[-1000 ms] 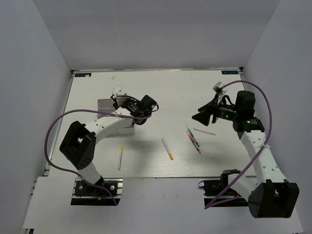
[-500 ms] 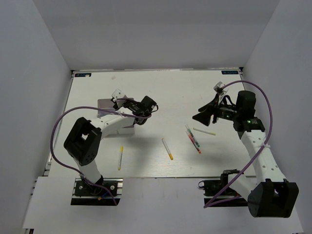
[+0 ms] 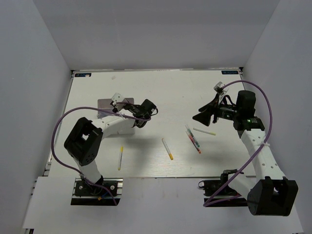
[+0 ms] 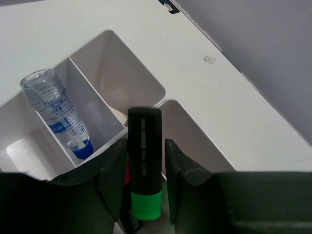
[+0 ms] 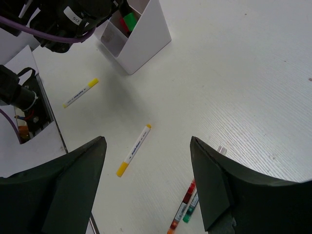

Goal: Sort the stationery into containers
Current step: Place the pen in the storage box.

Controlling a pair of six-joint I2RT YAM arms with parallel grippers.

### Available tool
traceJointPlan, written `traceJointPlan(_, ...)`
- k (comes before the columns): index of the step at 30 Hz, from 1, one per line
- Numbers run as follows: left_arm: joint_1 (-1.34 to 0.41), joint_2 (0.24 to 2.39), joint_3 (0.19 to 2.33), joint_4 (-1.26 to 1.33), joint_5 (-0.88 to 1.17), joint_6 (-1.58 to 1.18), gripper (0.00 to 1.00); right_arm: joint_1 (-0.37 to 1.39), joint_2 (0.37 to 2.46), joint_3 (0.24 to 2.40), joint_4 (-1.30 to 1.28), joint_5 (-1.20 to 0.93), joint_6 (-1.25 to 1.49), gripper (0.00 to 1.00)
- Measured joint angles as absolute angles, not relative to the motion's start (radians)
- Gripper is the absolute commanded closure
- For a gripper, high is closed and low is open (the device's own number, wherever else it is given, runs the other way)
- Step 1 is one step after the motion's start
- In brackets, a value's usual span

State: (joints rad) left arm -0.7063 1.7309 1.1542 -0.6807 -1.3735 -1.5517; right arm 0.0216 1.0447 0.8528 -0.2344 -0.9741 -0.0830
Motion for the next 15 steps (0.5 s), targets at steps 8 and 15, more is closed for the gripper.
traceJointPlan(8, -0.713, 1.731, 1.154, -0.714, -1.374, -1.576, 0.36, 0.019, 1.044, 0.853, -0.236, -0.976, -0.087, 0.23)
traceJointPlan(15, -0.726, 1.702, 1.192, -0.822, -1.330, -1.591, 0.30, 0.020, 1.071, 0.855, -0.262, -0.935, -0.152, 0.32)
